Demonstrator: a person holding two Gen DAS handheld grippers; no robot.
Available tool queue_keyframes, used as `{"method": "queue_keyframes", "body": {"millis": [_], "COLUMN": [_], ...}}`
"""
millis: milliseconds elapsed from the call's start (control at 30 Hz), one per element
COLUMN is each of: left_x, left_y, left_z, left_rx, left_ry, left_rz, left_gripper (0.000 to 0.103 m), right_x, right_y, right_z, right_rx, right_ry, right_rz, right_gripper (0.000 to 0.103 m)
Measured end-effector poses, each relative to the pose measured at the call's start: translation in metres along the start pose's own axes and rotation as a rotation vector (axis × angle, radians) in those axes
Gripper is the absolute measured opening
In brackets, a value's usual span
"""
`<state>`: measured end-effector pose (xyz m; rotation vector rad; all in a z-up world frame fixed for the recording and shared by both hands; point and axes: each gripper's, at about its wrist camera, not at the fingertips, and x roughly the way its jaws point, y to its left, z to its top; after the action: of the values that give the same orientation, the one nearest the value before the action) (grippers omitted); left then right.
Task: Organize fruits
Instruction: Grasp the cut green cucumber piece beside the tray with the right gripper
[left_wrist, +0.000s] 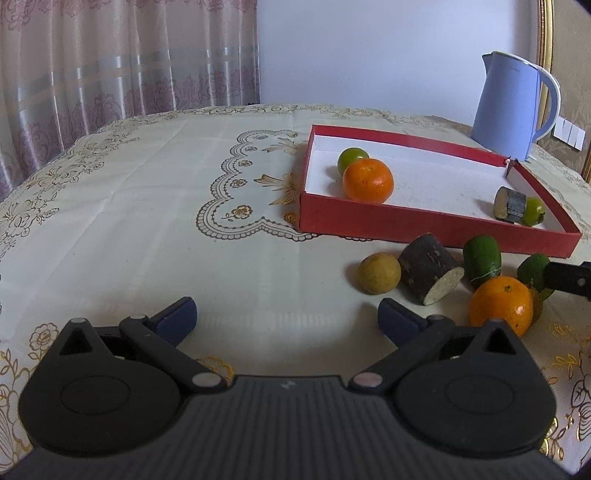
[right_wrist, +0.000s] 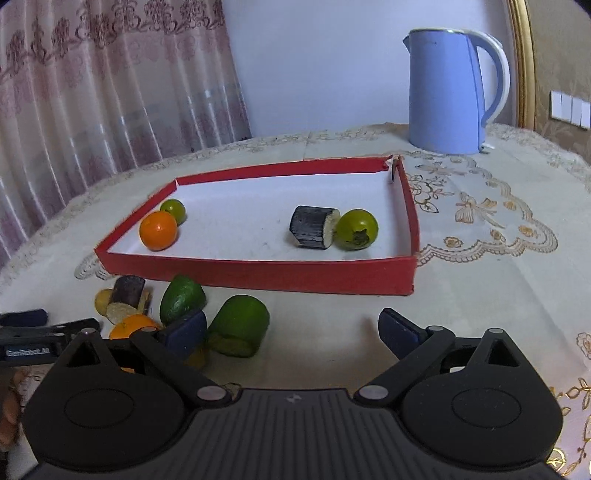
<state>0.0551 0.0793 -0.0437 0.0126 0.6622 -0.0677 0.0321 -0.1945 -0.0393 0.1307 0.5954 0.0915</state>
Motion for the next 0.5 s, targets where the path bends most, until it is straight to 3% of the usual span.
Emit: {"method": "queue_keyframes", "body": {"millis": [67, 133, 200, 367, 433, 500], "left_x": [0.000, 0.000, 0.000, 0.000, 0.000, 0.000], "left_y": [0.000, 0.000, 0.000, 0.000, 0.000, 0.000], "left_z": [0.000, 0.000, 0.000, 0.000, 0.000, 0.000], "left_rx": [0.000, 0.000, 0.000, 0.000, 0.000, 0.000], "left_ry": [0.000, 0.000, 0.000, 0.000, 0.000, 0.000], "left_rz": [0.000, 0.000, 0.000, 0.000, 0.000, 0.000], "left_gripper": [0.103, 0.103, 0.103, 0.103, 0.103, 0.103], "right_x": [0.003, 0.007, 0.011, 0.013, 0.011, 0.011], "right_y": [0.007, 0.011, 0.017, 0.024, 0.025, 0.028], "right_z": [-0.001, -0.001, 0.000, -0.002, -0.002, -0.002], "right_rx": [-0.003, 0.006, 0.013, -0.011, -0.009, -0.021], "right_ry": [-0.001, 0.004, 0.015, 0.020, 0.015, 0.011], "right_rz": [-0.002, 0.008, 0.028, 0.023, 0.049, 0.048], "right_gripper": [0.090, 0.069, 0.057, 0.049, 0.036, 0.036]}}
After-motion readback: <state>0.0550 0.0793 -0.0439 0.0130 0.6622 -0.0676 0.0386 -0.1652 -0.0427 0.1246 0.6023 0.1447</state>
